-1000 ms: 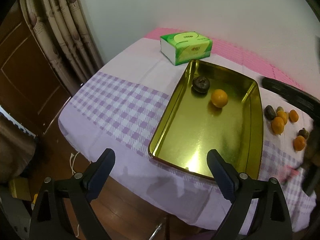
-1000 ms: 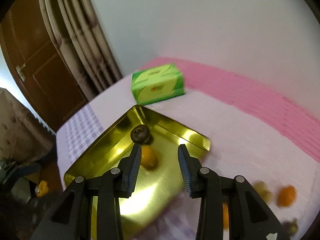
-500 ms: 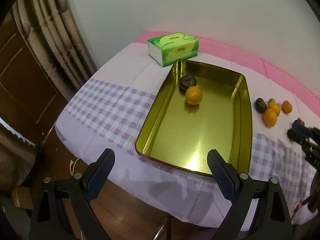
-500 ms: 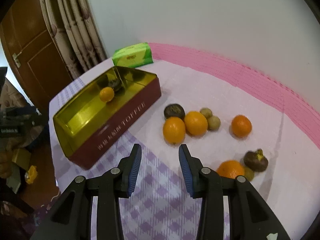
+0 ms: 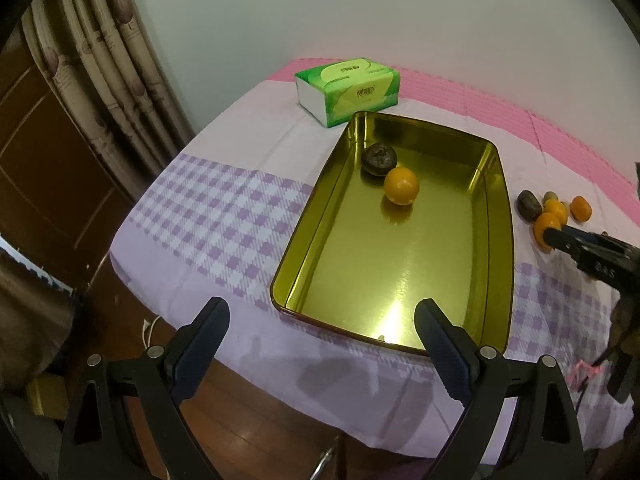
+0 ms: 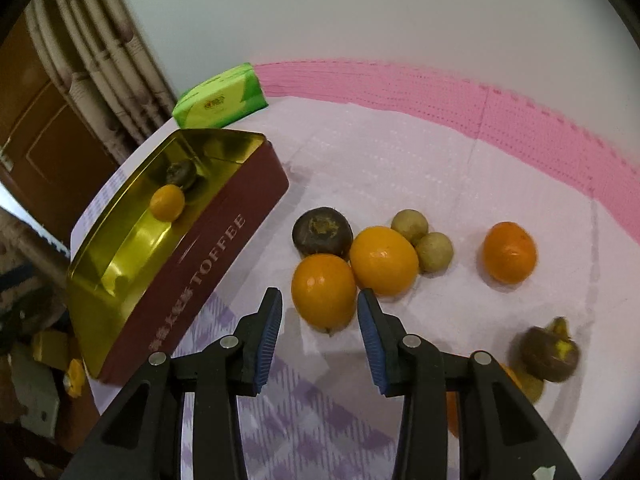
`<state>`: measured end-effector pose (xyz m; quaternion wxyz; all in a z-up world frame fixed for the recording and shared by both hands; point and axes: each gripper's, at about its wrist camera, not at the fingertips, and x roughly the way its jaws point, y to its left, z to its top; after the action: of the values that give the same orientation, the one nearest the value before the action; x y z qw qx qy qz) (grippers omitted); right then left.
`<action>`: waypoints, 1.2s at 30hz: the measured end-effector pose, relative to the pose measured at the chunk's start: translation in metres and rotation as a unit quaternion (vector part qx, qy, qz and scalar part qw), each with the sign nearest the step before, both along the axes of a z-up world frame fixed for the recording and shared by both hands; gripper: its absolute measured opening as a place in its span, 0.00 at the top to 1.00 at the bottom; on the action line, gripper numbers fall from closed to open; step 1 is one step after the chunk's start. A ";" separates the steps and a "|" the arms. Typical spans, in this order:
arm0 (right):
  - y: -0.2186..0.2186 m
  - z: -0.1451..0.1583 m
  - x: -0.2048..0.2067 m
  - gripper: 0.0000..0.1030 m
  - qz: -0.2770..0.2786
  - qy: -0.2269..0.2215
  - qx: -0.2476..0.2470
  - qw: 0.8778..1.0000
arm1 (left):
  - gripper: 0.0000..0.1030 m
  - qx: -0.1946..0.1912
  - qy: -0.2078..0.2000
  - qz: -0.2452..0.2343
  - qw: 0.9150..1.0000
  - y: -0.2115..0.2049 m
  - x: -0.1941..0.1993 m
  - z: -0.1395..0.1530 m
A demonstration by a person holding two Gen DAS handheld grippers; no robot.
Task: Organize fruits
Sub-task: 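Grasp another orange from the fruit pile with the right gripper, then grasp a second mangosteen with the left gripper while the right gripper holds the orange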
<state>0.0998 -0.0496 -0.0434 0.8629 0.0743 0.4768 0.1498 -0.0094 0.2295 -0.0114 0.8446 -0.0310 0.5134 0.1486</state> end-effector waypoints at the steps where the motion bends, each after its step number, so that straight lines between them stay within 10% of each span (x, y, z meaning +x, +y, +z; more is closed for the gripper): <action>1: 0.002 -0.003 0.004 0.63 -0.004 0.002 -0.003 1.000 | 0.09 0.001 0.001 0.000 1.000 0.000 0.000 0.000; 12: 0.004 0.013 -0.078 0.68 0.026 -0.025 -0.015 0.999 | 0.09 0.028 -0.028 -0.025 0.999 -0.014 -0.006 0.010; 19: -0.108 0.027 -0.168 0.68 -0.102 -0.040 -0.042 0.993 | 0.09 0.021 -0.071 -0.123 0.990 -0.054 -0.015 0.027; 32: -0.194 -0.010 -0.187 0.68 -0.188 -0.046 -0.099 0.976 | 0.09 -0.113 -0.032 -0.246 0.962 -0.148 0.038 0.046; 36: -0.198 -0.018 -0.185 0.68 -0.195 -0.043 -0.087 0.976 | 0.09 -0.071 -0.042 -0.284 0.955 -0.171 0.073 0.047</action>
<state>-0.0851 -0.2472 -0.0610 0.8983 0.0841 0.4270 -0.0607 0.0640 0.0589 0.0356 0.8682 0.0496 0.4747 -0.1357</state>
